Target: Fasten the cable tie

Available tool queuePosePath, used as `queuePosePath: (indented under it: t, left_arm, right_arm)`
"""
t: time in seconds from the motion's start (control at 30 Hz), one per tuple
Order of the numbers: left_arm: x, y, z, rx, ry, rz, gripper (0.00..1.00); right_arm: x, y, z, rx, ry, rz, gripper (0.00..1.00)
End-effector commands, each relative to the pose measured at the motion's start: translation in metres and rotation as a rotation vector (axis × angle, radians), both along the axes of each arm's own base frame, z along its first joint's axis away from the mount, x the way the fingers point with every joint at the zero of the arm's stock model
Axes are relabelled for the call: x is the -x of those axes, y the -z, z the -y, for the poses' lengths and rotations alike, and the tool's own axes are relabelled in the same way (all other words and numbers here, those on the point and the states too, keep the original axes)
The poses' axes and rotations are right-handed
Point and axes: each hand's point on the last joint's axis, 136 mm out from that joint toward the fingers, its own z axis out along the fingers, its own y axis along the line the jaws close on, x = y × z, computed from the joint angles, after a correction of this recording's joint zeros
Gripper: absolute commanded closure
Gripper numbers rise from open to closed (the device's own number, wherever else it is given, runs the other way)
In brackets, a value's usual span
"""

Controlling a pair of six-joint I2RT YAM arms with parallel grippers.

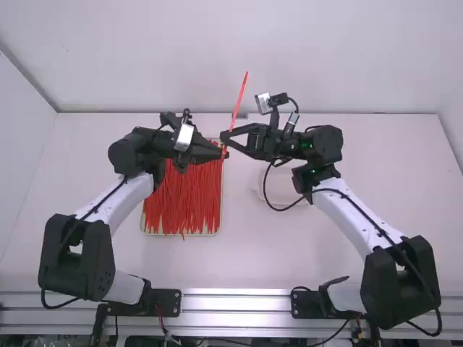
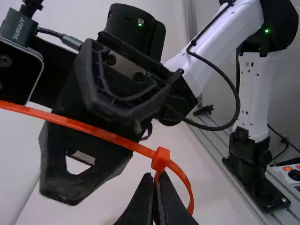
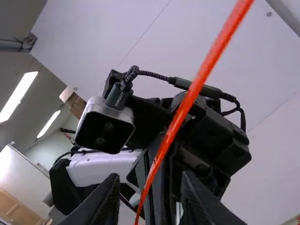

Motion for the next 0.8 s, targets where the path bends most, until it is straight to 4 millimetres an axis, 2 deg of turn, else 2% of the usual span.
queuePosePath:
  t: [0.0, 0.07, 0.17, 0.23, 0.33, 0.37, 0.43, 0.47, 0.5, 0.53, 0.77]
  left_arm:
    - [0.001, 0.001, 0.001, 0.007, 0.000, 0.006, 0.98]
    - [0.000, 0.001, 0.000, 0.007, -0.006, 0.002, 0.98]
    - [-0.001, 0.001, 0.000, 0.006, -0.007, -0.001, 0.98]
    - [0.000, 0.001, 0.000, 0.006, -0.004, -0.001, 0.95]
    - [-0.001, 0.000, -0.002, 0.007, -0.011, 0.002, 0.71]
    - [-0.002, 0.000, -0.003, 0.006, -0.015, 0.001, 0.68]
    - [-0.011, -0.004, -0.011, 0.017, -0.057, -0.035, 0.43]
    - [-0.015, -0.005, -0.016, 0.023, -0.076, -0.047, 0.17]
    - [-0.015, -0.006, -0.017, 0.024, -0.080, -0.046, 0.14]
    - [-0.018, -0.005, -0.020, 0.023, -0.092, -0.049, 0.01]
    - [-0.033, 0.006, -0.034, -0.005, -0.127, -0.133, 0.01]
  right_arm:
    - [0.003, -0.017, 0.002, -0.026, 0.013, 0.054, 0.89]
    - [0.005, -0.015, 0.002, -0.020, 0.007, 0.075, 1.00]
    - [0.007, -0.014, 0.001, -0.013, -0.006, 0.084, 1.00]
    - [0.010, -0.013, 0.001, -0.006, -0.019, 0.088, 1.00]
    - [0.013, -0.010, 0.002, 0.008, -0.042, 0.093, 1.00]
    - [0.014, -0.010, 0.002, 0.010, -0.045, 0.094, 1.00]
    - [0.014, -0.007, 0.007, 0.026, -0.057, 0.099, 1.00]
    - [0.014, -0.005, 0.009, 0.035, -0.065, 0.103, 1.00]
    - [0.014, -0.005, 0.010, 0.038, -0.066, 0.104, 1.00]
    - [0.015, -0.003, 0.012, 0.046, -0.073, 0.107, 1.00]
    - [0.013, 0.009, 0.027, 0.100, -0.098, 0.154, 1.00]
